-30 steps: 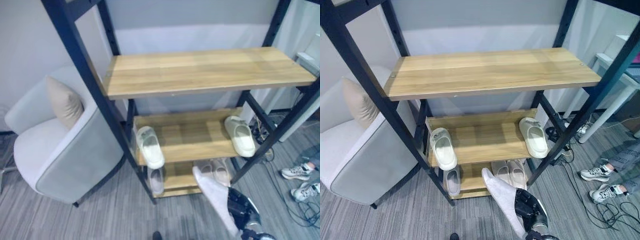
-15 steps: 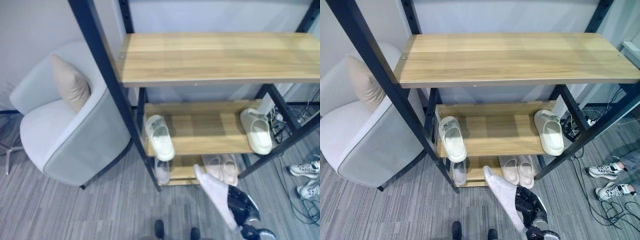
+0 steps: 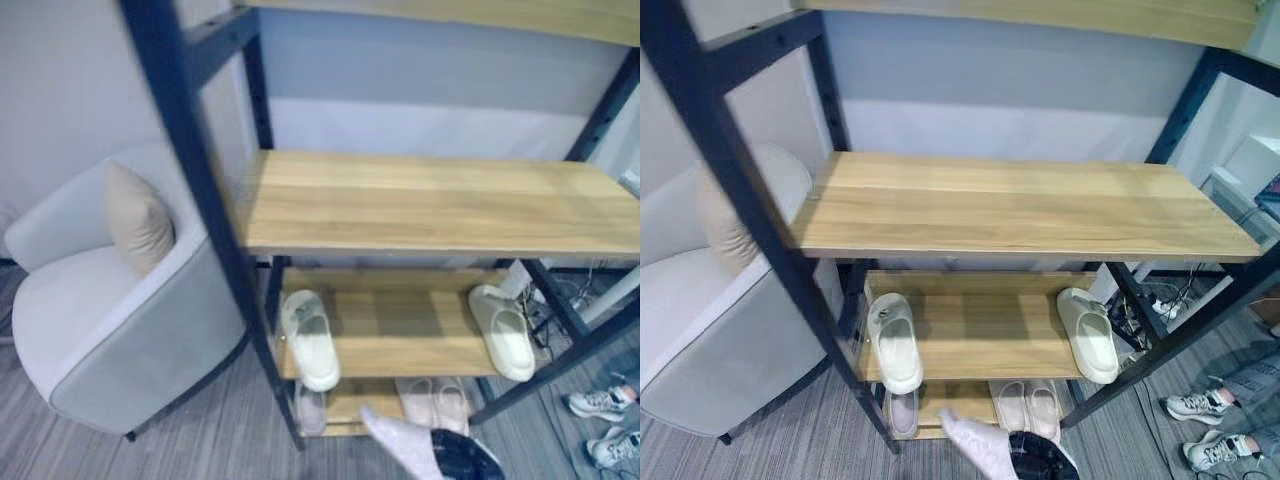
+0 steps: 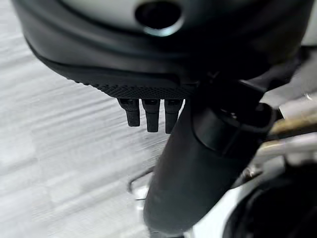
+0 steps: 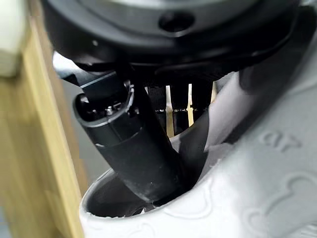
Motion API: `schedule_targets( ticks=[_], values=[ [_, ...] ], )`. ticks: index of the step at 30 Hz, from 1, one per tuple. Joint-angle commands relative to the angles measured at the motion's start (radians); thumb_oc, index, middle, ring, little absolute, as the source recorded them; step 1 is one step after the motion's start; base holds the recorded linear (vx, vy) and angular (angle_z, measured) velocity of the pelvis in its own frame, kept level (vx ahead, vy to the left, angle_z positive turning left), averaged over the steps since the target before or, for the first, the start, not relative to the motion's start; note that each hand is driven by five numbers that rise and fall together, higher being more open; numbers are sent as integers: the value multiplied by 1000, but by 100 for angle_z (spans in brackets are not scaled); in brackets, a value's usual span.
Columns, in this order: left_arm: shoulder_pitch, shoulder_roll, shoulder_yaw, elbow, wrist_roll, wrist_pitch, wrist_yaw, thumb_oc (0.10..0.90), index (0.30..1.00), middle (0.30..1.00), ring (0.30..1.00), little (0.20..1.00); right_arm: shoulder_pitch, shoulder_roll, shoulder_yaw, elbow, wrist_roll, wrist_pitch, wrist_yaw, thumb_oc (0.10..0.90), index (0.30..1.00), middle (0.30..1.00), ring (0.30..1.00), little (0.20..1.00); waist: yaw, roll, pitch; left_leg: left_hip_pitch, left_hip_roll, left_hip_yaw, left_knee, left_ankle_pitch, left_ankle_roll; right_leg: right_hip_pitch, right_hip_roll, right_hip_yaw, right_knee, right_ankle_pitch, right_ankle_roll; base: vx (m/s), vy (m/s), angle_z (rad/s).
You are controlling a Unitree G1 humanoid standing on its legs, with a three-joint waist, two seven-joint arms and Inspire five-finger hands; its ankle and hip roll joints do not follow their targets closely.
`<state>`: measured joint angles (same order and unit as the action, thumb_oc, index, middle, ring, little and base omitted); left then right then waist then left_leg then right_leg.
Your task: Arrange the slippers neatly on the shoe rack.
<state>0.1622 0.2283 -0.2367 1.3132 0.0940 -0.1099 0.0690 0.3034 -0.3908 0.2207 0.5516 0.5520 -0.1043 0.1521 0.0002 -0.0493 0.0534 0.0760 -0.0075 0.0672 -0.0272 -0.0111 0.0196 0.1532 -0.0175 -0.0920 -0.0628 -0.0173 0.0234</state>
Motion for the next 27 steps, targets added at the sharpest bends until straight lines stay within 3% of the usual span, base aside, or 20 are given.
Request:
schedule_targets(
  ticks=[1,13,27],
  values=[
    [-128,-17,6,-6,-6,-36,3,800,900,900,900,900,-24,-6,-22,-148,-44,-62,7,400,300,300,300,300,1,31,41,19,22,-16,43,-77,-40,-66,-52,-17,140,-111,75,-20,-56,-13],
    [-112,-24,8,10,3,-29,9,800,900,900,900,900,-37,24,-25,-94,-88,-67,-38,400,300,300,300,300,9,26,33,22,29,-29,11,-58,-43,-59,-44,-25,120,-105,68,-12,-18,1],
    [-89,-7,71,9,-93,-41,29,800,900,900,900,900,-60,64,-50,-60,7,-87,-65,400,300,300,300,300,22,29,32,33,26,-44,-3,-57,-43,-45,-46,-37,108,-104,68,-2,-2,5]
  ],
)
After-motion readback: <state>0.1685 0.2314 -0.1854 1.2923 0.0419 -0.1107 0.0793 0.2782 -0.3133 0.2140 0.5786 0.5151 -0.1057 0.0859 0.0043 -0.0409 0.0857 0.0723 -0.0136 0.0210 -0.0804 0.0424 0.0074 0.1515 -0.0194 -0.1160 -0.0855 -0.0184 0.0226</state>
